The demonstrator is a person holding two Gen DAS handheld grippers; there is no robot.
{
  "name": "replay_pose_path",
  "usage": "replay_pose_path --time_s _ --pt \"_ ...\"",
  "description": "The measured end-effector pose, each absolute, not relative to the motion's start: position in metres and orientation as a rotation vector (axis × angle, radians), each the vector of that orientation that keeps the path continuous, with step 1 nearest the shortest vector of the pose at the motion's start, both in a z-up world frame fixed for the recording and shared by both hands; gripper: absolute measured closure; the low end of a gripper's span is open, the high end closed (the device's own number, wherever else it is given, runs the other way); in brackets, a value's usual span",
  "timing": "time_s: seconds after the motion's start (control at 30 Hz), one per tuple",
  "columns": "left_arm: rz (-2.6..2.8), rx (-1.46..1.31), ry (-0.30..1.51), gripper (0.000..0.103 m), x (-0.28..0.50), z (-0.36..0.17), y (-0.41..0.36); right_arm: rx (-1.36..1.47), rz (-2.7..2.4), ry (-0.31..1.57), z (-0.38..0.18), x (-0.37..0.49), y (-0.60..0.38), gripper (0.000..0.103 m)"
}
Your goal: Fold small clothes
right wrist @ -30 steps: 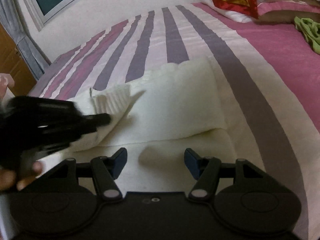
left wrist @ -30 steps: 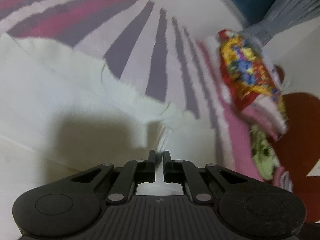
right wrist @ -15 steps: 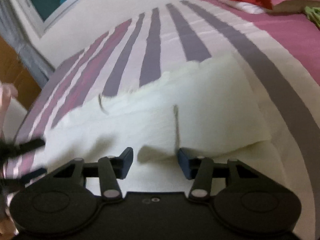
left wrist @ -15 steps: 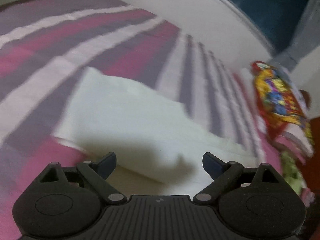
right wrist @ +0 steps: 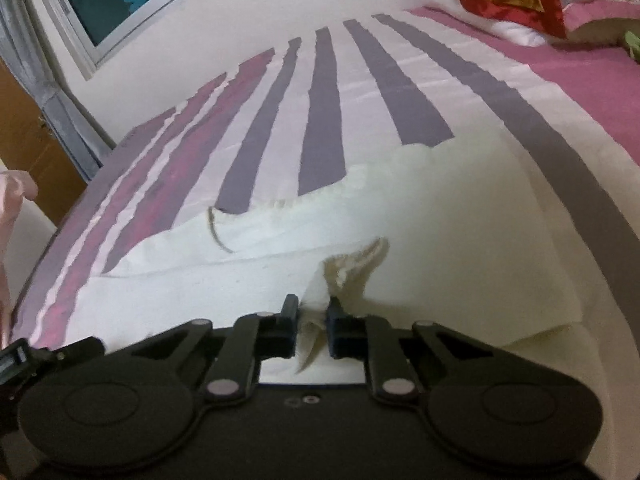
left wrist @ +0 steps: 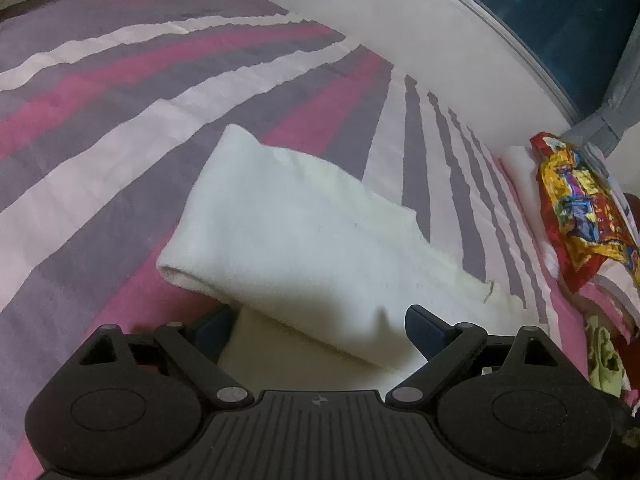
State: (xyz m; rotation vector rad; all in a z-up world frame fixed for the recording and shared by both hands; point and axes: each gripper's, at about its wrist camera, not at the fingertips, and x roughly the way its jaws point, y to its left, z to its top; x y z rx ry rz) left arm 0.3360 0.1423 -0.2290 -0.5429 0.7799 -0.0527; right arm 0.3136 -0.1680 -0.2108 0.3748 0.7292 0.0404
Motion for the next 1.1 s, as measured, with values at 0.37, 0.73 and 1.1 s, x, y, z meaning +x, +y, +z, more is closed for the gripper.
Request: replay_pose_path --time_s 0.37,0.73,1.1 --pt "-0.056 -0.514 0.745 0.011 0.359 -0.221 0.124 0.195 -0.019 0.598 -0.171 0.294 -0.208 0.095" --pt "-0.064 -0.472 0.720 0.011 0.357 -0.210 0.118 0.215 -0.164 0.668 -0.199 0.292 -0.240 0.080" --pt "-0.030 -0.365 0.803 0.011 0.366 -0.231 0.108 0.176 -0.092 0.785 -0.215 0.317 -0.225 0.085"
